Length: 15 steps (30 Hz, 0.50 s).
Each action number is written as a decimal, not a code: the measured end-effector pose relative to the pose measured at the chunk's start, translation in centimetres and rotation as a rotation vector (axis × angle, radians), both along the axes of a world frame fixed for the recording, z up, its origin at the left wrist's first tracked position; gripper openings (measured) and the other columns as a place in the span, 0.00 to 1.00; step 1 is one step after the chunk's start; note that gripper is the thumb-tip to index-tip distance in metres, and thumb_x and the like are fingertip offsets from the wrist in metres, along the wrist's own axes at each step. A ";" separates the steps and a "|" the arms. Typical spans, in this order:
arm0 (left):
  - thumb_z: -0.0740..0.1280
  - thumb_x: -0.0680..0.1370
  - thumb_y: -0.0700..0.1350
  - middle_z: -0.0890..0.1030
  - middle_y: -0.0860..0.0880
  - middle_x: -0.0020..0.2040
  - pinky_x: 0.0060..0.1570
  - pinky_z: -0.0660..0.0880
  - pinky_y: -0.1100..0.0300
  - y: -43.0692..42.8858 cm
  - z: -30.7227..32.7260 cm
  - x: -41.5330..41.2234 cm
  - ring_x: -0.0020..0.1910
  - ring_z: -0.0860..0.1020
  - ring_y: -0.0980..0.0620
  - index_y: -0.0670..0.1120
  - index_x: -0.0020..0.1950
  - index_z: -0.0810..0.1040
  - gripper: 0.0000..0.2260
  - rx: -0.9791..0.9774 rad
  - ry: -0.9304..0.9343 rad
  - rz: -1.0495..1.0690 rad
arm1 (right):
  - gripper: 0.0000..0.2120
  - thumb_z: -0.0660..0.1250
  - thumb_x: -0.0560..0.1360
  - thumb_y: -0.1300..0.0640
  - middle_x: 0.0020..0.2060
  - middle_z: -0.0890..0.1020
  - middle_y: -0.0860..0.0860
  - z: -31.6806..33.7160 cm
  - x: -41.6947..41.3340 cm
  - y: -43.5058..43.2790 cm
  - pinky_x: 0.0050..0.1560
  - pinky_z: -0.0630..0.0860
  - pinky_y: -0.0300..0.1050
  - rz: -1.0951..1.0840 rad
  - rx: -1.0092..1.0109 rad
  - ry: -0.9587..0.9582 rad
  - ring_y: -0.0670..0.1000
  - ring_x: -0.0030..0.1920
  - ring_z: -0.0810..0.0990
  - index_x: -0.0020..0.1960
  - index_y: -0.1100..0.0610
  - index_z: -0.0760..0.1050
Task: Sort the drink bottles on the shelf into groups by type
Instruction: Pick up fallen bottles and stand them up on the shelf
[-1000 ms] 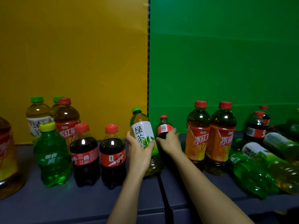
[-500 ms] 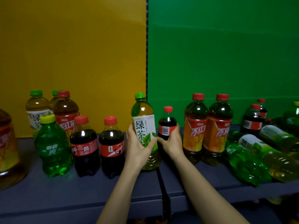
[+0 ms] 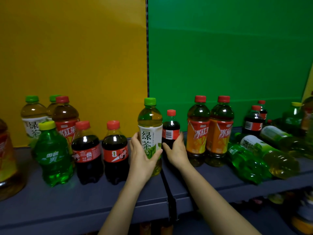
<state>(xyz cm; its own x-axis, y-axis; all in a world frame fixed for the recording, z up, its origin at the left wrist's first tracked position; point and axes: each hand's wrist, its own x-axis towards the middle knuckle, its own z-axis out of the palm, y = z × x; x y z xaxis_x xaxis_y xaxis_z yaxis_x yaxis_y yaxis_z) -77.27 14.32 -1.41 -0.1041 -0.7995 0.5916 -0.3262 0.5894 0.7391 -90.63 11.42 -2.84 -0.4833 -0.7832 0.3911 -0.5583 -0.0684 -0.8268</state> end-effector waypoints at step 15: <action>0.62 0.74 0.46 0.76 0.51 0.48 0.52 0.68 0.70 7.6 0.3 -4.9 0.50 0.73 0.57 0.44 0.51 0.76 0.09 -0.518 0.083 -0.053 | 0.16 0.59 0.77 0.65 0.56 0.78 0.47 0.8 -3.7 14.1 0.58 0.71 0.32 0.162 -0.159 0.231 0.41 0.56 0.76 0.63 0.53 0.70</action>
